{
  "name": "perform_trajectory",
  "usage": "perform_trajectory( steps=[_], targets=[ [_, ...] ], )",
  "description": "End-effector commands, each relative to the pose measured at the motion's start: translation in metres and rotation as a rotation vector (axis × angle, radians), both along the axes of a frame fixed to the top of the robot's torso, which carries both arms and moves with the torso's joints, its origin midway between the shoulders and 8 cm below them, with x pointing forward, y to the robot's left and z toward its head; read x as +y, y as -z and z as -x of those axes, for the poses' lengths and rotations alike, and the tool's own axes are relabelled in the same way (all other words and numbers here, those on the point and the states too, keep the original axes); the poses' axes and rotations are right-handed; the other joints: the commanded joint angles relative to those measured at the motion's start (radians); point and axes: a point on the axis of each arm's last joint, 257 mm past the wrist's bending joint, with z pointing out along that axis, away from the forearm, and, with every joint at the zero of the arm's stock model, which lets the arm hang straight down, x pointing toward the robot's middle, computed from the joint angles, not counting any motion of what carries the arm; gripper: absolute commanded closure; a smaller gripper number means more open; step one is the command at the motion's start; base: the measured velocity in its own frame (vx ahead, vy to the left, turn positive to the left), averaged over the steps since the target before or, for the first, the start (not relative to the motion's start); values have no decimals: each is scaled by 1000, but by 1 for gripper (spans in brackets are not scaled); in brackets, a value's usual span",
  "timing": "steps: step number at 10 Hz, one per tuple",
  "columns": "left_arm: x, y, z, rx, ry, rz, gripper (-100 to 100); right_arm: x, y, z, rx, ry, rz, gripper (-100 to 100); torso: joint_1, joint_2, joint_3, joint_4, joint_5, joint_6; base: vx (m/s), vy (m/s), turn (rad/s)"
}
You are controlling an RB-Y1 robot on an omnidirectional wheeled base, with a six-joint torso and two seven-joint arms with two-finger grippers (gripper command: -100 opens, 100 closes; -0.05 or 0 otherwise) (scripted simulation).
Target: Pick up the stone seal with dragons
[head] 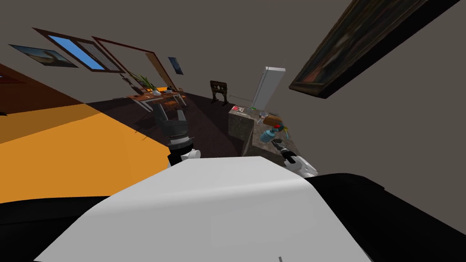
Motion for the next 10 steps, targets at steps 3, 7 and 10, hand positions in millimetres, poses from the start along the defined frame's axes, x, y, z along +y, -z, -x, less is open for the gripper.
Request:
perform_trajectory(
  steps=[3,7,10],
  targets=[
    [0,0,0,0,0,0,0,-14,7,-7,2,30,-8,-100,1,-1,-1,0,0,-1,-87,-14,136],
    [0,0,0,0,0,0,0,-32,14,-9,2,81,-30,-100,1,-1,0,0,0,0,-83,-7,101],
    [0,0,0,0,0,0,0,-48,20,-10,8,123,-34,-100,0,-1,0,0,0,0,-94,-7,137]
  ],
)
